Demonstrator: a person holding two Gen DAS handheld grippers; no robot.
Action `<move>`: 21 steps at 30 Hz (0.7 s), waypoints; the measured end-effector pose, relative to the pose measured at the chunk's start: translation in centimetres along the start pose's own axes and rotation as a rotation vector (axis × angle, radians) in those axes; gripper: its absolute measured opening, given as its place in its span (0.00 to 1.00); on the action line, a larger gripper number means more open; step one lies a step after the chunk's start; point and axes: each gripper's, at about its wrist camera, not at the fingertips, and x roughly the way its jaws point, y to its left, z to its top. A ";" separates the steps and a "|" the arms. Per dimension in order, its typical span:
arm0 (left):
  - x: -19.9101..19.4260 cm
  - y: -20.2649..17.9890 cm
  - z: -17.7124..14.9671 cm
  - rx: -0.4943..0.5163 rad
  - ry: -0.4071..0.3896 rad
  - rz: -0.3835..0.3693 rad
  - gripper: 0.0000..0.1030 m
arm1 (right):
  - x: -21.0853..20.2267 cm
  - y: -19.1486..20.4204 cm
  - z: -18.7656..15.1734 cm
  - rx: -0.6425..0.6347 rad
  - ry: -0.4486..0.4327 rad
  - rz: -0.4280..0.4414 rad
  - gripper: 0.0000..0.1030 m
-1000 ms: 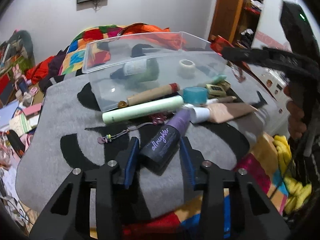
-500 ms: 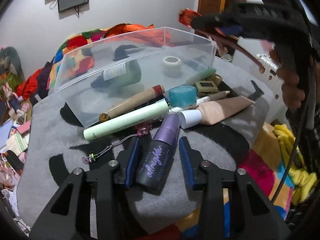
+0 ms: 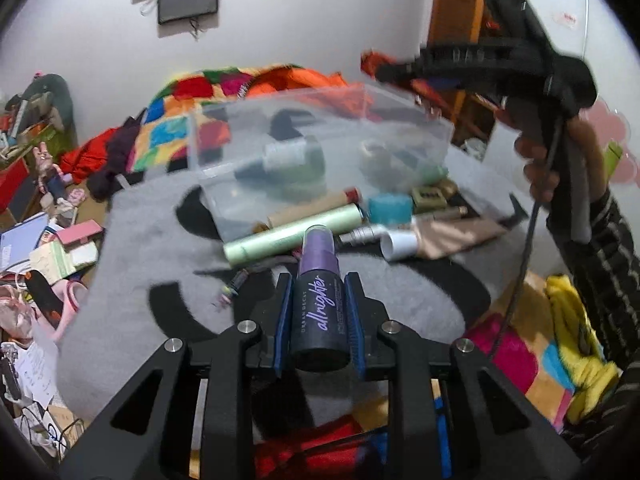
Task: Organize objects
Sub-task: 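Lift red packet with right tool while left tool lifts spray bottle toward box, then release red packet into clear box while left tool drops spray bottle inside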
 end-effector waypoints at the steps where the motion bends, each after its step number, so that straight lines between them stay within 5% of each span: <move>1: -0.3 0.2 0.4 -0.007 -0.011 0.010 0.24 | 0.1 0.0 0.1 -0.001 0.001 -0.001 0.50; 11: -0.9 2.0 5.8 -0.052 -0.116 0.053 0.24 | 1.9 0.1 1.6 -0.023 0.020 0.000 0.50; 21: 3.8 3.6 8.8 -0.090 -0.074 0.065 0.24 | 4.4 0.5 1.9 -0.040 0.069 0.026 0.50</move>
